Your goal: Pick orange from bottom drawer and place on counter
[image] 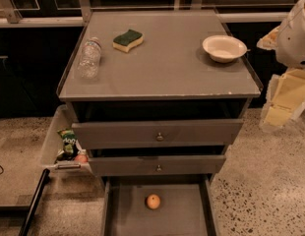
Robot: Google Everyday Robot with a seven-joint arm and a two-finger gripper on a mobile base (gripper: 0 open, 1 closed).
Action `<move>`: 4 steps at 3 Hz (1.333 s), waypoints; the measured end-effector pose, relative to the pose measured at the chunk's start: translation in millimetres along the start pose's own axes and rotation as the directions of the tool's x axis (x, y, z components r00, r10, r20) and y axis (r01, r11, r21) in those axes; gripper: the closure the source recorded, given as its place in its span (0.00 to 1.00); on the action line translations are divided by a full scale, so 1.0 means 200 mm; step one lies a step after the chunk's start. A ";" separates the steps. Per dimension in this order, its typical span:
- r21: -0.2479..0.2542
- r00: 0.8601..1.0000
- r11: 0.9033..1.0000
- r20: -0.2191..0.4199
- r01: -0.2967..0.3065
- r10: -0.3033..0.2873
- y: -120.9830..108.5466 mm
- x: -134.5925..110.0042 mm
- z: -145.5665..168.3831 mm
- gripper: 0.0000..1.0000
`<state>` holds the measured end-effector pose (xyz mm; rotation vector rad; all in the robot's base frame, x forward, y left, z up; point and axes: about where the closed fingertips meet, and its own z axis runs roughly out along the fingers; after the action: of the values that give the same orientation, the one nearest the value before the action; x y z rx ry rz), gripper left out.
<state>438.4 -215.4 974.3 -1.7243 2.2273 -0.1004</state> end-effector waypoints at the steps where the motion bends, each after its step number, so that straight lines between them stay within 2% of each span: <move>1: 0.000 1.000 1.000 0.000 0.000 0.000 0.00 0.00 0.00 0.00; 2: -0.006 1.000 1.000 0.011 -0.019 0.019 0.01 0.00 0.04 0.00; 3: -0.025 0.999 0.999 0.023 -0.048 0.049 0.05 0.01 0.16 0.00; 4: -0.041 0.999 0.998 0.000 -0.037 0.037 0.16 0.04 0.46 0.00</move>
Offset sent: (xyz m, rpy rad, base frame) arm 0.0006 0.0005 -0.0232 0.0381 0.0347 -0.0313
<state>433.4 -202.2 877.1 -1.7031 2.2752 -0.0456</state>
